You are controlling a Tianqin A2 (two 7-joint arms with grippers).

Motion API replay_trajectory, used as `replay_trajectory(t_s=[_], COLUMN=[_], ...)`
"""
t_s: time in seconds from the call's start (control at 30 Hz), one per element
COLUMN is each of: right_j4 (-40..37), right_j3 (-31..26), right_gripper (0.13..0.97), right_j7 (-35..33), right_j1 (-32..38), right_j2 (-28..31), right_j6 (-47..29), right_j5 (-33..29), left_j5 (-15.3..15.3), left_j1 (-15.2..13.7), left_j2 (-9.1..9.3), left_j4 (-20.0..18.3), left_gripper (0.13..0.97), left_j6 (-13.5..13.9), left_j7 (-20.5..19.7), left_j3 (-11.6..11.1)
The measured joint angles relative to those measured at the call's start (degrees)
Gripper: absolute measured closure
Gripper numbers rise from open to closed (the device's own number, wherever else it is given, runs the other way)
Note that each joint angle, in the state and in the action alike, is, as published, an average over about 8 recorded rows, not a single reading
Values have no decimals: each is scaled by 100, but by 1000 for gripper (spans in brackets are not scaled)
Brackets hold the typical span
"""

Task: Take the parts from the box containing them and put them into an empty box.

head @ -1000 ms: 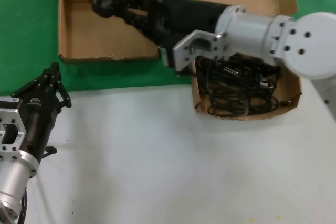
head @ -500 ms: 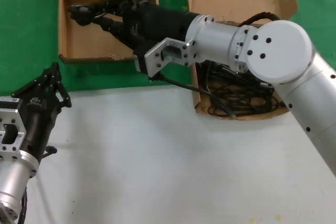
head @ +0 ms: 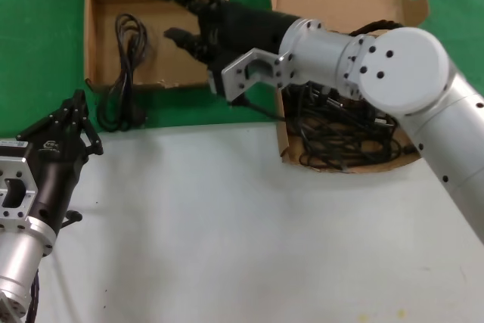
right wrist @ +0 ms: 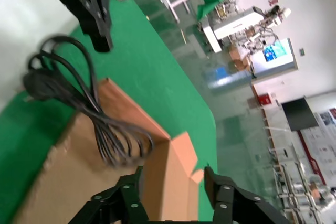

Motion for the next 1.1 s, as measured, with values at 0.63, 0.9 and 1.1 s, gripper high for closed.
replay_trajectory(t_s=[0.63,0.9,1.1], right_j4=[2952,4165,4571], right_j3=[1088,1924,2335], right_gripper=[370,226,206], right_j7=[1532,1938,1705], right_j1=[-983,-1929,-2599], right_j2=[1531,2297,2735], right_j6=[7,295,599], right_j5=[-571,-348,192], left_j5=[0,0,0], left_j1=[0,0,0], left_j2=[0,0,0], left_j4=[0,0,0], left_gripper=[952,952,952], left_j6=[0,0,0], left_j7=[0,0,0], left_j3=[0,0,0])
